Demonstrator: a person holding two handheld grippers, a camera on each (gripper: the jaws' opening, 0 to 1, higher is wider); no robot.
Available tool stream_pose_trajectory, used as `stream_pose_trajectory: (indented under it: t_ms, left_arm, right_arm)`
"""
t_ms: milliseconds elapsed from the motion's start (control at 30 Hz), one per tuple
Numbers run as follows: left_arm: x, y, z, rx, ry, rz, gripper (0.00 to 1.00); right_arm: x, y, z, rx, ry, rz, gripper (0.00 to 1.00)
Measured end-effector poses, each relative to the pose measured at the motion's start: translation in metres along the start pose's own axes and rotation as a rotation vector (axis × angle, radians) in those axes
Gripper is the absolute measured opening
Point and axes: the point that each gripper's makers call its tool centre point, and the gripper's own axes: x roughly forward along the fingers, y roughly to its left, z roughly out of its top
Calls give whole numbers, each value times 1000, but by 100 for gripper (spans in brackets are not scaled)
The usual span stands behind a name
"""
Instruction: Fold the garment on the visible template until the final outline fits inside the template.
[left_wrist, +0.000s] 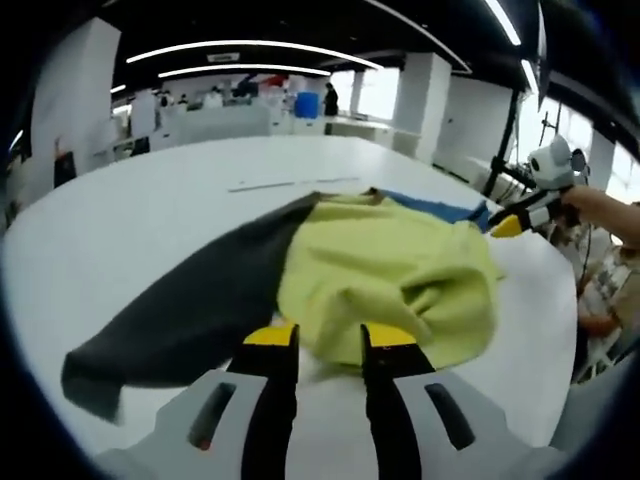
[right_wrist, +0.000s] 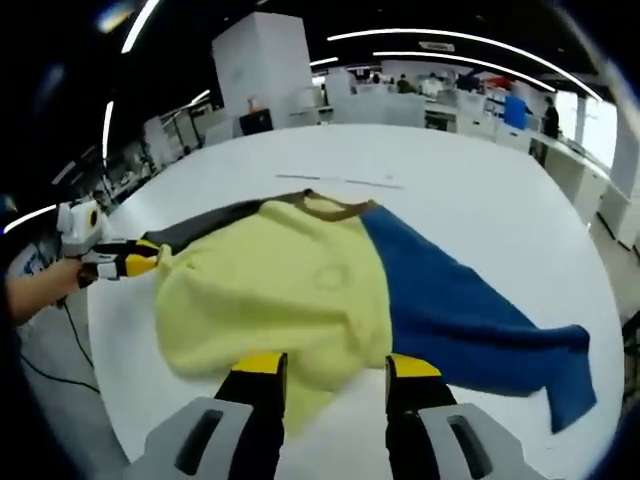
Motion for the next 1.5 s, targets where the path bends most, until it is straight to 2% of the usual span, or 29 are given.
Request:
stream_pose_trajectory:
  t_ms: [400,867,1033,1167,1300,1500]
  left_arm:
    - [4,-2,-8,24,42,-27,18]
    - [4,-2,-16,43,66,-28,9]
    - [4,-1,-19,38,72,-27,3]
    - [3,1,-18,34,65,-15,1]
    - [1,0,-17,39,60,-10,1]
    - [-6,-1,-15,22,55,-10,1]
  right_arm:
    - [5,15,-33,-44,78,-40,35]
    - [9,22,-49,84,82,-100,19]
    - [9,20,-48,100,66,-137,12]
    - [9,16,-48,108,57,-173,4]
    - [7,13,-48,137,45,-180,0]
    - [0,11,-46,136,38,-174,0]
